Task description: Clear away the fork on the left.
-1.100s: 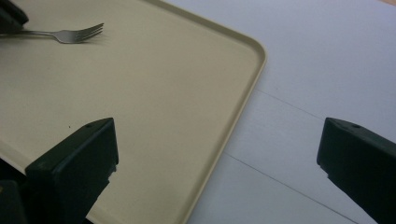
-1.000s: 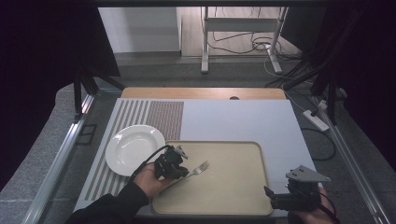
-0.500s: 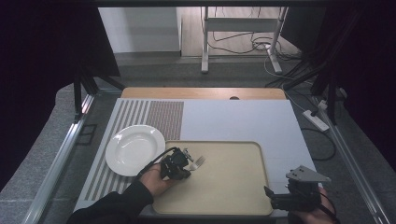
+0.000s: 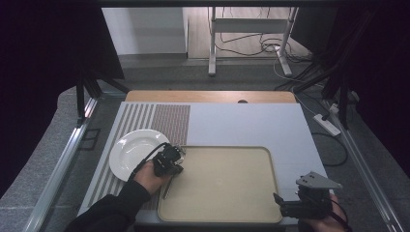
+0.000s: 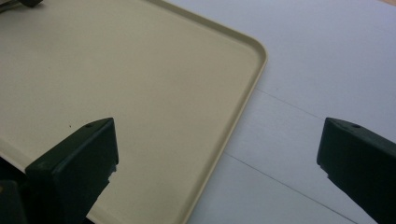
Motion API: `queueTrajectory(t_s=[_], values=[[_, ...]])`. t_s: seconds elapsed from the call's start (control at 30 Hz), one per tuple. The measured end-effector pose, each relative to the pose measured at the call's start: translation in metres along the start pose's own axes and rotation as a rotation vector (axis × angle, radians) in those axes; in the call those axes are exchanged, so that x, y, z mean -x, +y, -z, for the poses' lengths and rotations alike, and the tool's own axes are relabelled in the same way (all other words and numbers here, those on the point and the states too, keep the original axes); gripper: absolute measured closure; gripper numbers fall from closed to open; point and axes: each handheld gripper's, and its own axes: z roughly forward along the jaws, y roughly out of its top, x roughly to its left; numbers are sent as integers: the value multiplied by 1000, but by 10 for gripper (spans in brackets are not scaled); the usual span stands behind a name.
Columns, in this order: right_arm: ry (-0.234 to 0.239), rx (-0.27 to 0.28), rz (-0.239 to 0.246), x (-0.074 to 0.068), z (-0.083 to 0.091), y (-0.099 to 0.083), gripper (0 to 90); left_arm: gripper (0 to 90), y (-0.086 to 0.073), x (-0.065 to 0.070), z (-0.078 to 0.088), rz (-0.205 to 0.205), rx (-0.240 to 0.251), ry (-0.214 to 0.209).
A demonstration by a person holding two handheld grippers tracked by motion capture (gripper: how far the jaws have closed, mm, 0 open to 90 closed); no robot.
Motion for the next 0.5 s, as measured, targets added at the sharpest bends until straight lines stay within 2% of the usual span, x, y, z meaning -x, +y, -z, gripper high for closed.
queueTrajectory(t_s=[0.23, 0.33, 0.4, 0.47, 0.5], values=[[-1, 1, 0, 0, 0, 0, 0, 886, -3, -9, 2, 31, 2, 6], [0, 2, 0, 0, 0, 0, 0, 882, -5, -13, 2, 48, 13, -13], [-1, 1, 1, 0, 0, 0, 0, 872, -5, -13, 3, 45, 20, -16], [-1, 2, 2, 0, 0, 0, 0, 843, -5, -12, 4, 43, 31, -16], [-1, 3, 2, 0, 0, 0, 0, 818, -5, -11, 9, 34, 70, -22]])
